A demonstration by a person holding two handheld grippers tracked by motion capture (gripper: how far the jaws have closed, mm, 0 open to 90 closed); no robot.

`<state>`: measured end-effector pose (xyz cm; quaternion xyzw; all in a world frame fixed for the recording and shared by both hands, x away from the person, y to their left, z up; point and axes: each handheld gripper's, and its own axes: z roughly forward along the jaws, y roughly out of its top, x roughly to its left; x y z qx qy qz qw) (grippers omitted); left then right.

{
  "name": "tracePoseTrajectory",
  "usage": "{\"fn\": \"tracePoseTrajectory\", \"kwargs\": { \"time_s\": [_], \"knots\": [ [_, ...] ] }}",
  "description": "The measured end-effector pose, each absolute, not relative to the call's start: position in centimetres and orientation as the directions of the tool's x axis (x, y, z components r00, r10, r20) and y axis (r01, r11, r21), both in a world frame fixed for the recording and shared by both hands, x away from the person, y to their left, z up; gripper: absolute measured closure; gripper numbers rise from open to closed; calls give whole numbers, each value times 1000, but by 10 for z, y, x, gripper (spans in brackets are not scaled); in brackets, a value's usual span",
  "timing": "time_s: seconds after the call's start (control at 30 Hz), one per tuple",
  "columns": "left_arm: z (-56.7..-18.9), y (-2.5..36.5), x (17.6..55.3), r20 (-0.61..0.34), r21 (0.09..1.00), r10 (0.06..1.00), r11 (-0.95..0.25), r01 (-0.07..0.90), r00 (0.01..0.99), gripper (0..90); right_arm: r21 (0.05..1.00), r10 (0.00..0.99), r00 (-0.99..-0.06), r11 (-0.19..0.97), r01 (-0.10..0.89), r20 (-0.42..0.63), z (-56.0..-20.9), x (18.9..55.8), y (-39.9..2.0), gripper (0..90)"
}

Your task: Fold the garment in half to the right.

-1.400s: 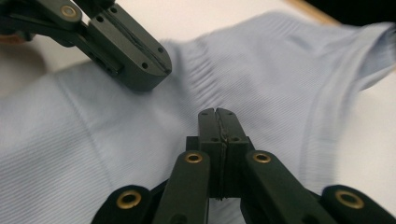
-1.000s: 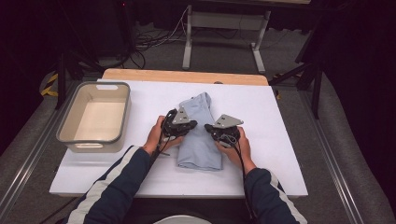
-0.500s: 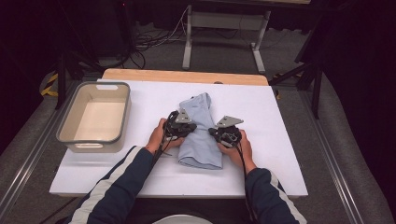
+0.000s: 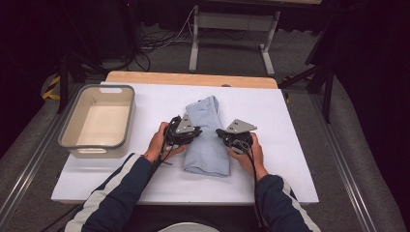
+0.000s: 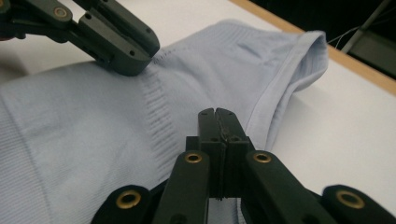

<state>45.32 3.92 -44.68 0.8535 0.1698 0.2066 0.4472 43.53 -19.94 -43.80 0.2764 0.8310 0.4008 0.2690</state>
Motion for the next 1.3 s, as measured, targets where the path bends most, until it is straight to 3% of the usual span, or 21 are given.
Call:
{"fn": "tracePoseTrajectory", "kwargs": {
  "time_s": [0.47, 0.6, 0.67, 0.93, 1.3],
  "knots": [
    [-456, 54, 399, 180, 803, 296, -596, 34, 938, 797, 847, 639, -735, 502, 175, -227, -420, 449, -180, 900],
    [-462, 54, 394, 181, 787, 281, -616, 32, 943, 786, 840, 635, -746, 502, 204, -198, -416, 463, -168, 900],
    [-467, 53, 394, 171, 785, 274, -619, 37, 946, 785, 787, 602, -766, 576, 223, -224, -422, 477, -151, 900],
    [-479, 52, 391, 133, 784, 250, -618, 53, 959, 805, 678, 616, -747, 662, 319, -251, -441, 504, -136, 900],
    [-480, 51, 391, 108, 786, 248, -614, 70, 963, 836, 679, 670, -701, 634, 369, -244, -461, 521, -155, 900]
  ]
}}
